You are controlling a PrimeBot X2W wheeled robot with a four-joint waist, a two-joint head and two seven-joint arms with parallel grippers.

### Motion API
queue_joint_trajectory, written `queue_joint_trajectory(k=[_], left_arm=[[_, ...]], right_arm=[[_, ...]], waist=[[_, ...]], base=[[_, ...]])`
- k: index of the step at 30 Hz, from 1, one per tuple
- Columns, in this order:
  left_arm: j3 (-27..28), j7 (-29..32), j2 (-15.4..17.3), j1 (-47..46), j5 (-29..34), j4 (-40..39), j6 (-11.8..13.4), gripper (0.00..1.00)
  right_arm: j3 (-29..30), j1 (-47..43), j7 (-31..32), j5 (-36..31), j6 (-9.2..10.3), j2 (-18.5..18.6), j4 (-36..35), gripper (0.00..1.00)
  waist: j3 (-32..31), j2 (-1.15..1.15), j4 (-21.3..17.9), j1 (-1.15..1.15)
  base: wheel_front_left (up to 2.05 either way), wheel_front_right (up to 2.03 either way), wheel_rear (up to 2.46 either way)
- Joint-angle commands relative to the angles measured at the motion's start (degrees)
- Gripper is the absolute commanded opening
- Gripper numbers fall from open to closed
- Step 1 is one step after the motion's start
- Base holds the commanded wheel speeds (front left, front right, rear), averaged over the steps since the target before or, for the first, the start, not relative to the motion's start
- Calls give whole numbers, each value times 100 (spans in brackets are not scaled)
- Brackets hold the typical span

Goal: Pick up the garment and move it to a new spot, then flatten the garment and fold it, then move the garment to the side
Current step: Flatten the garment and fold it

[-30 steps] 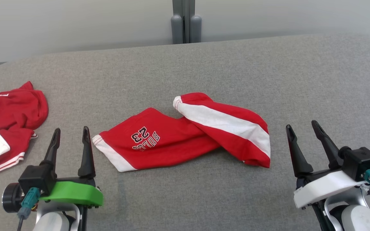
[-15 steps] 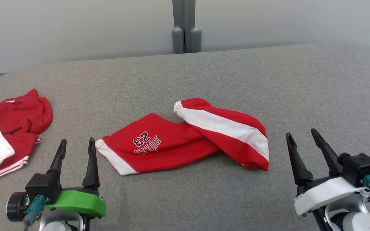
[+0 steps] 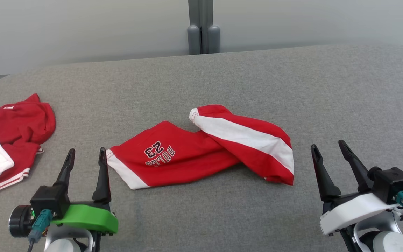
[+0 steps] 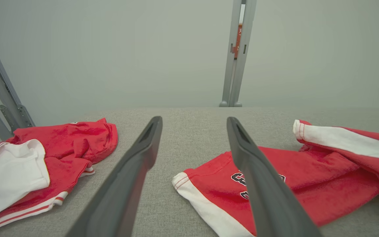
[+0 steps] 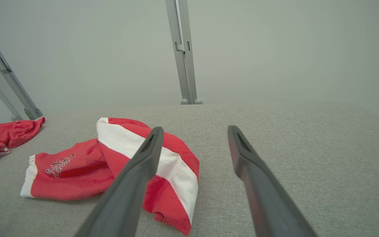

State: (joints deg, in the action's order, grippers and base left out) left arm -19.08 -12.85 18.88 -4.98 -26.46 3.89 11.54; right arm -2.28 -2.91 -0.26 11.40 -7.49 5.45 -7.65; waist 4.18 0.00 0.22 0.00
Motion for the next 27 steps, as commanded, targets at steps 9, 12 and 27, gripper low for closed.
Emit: queue_joint_trajectory(k=[9,12,27], left_arm=[[-837,991,-364,-1460,88,-2,-629,100],[-1126,1418,-613,-1993,4,281,-882,100],[-1321,2316,-975,-3268,-294,2407,-1195,100]], right_arm=[[27,268,1,-2,0,39,-128,100],[-35,408,-33,-8,0,48,-137,100],[-116,694,-371,89,0,-76,257,100]], waist=[[569,0,-77,0],[800,0,-212,0],[1276,0,-812,0]], base=[[0,0,0],[0,0,0],[0,0,0]])
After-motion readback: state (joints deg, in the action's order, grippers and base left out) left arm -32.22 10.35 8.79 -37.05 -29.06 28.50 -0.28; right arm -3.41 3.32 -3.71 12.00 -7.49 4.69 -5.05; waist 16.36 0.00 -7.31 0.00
